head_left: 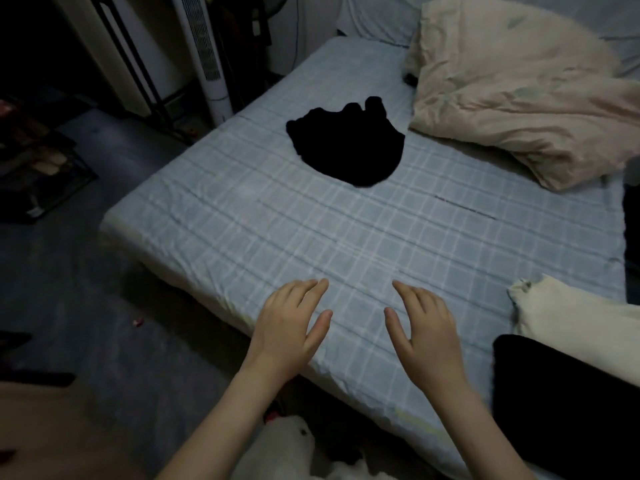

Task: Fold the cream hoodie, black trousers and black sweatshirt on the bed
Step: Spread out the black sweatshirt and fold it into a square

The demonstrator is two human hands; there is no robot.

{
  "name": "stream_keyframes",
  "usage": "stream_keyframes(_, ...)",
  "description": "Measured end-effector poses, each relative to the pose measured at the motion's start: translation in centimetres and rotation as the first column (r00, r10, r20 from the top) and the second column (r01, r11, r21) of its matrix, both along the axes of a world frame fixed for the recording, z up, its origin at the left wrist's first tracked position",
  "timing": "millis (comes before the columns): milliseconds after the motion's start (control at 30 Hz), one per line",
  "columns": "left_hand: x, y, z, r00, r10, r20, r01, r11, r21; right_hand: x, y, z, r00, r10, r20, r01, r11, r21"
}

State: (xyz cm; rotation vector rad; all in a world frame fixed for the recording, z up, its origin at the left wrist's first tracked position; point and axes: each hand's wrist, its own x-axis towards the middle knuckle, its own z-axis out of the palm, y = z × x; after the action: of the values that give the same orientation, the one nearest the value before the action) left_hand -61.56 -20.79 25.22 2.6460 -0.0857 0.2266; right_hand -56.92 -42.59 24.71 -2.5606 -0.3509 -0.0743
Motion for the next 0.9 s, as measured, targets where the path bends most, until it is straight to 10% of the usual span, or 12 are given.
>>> stream_keyframes(900,22.1,34.8,1.0,0.947,-0.305,0.102,0.309,0.950,-0.032,13.4,34.8,0.1,0.957,-0.291,0.007,0.291,0.957,0.019)
